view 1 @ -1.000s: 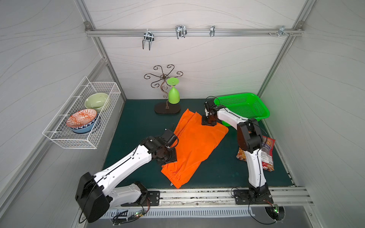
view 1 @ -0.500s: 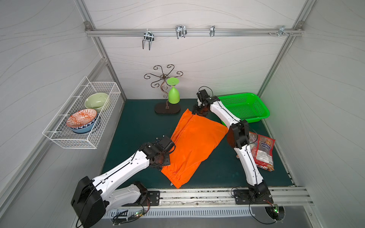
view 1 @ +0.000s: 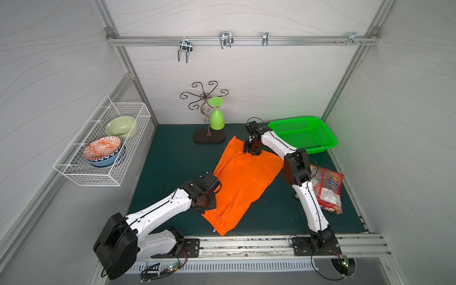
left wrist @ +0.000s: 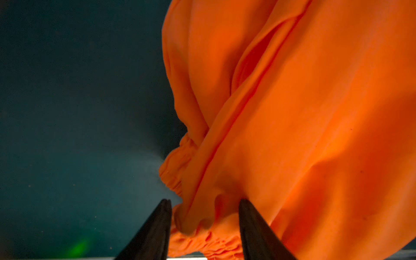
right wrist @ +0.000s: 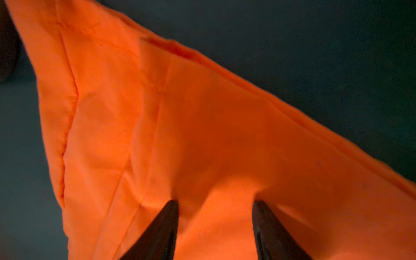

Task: Roll up the shorts
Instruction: Adjust the shorts at the center of the board.

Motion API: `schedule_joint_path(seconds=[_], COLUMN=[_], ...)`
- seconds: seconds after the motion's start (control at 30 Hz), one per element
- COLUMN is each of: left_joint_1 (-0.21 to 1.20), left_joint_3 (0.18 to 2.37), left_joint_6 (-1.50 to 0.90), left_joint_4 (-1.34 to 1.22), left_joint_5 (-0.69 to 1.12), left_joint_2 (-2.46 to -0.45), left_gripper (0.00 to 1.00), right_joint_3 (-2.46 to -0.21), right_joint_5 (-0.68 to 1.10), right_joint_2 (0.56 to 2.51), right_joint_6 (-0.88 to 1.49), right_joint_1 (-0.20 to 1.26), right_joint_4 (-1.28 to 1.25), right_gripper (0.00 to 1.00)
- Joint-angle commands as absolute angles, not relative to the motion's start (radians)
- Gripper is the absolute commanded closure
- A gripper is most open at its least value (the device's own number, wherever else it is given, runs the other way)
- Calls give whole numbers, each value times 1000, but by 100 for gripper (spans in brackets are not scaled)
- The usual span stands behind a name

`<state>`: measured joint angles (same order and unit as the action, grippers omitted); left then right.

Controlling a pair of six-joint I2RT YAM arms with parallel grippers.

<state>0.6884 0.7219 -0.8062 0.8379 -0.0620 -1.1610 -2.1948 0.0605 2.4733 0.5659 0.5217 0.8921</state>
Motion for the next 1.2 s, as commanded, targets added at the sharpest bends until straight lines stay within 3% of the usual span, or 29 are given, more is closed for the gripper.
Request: schedule_joint_path(seconds=[0.0, 0.17, 0.4, 0.63, 1.0, 1.17], left_joint_1=[686, 644, 627, 576, 516, 499], left_joint_3=[855, 1081, 1369, 1654, 1822, 1838], left_joint_6=[-737, -623, -440, -331, -241, -231], left_joint_4=[839, 851, 754, 724, 694, 690], left_joint_5=[-153, -146, -99, -112, -17, 52], left_joint_2=[-1147, -1275, -1612, -1956, -2179, -2222], left_gripper=[39, 36, 34, 33, 31, 37], right_joint_3=[-2076, -1889, -1396, -1020, -799, -772], right_joint_5=[65, 43, 11, -31, -70, -82], right_joint_2=[2335, 2059, 1614, 1276, 1010, 990], right_joint_6=[510, 446, 450, 516, 636, 671], right_joint_1=[516, 533, 565, 701, 831, 859], right_joint_4=[835, 767, 633, 592, 625, 637], right_gripper=[42, 41, 41, 41, 41, 41])
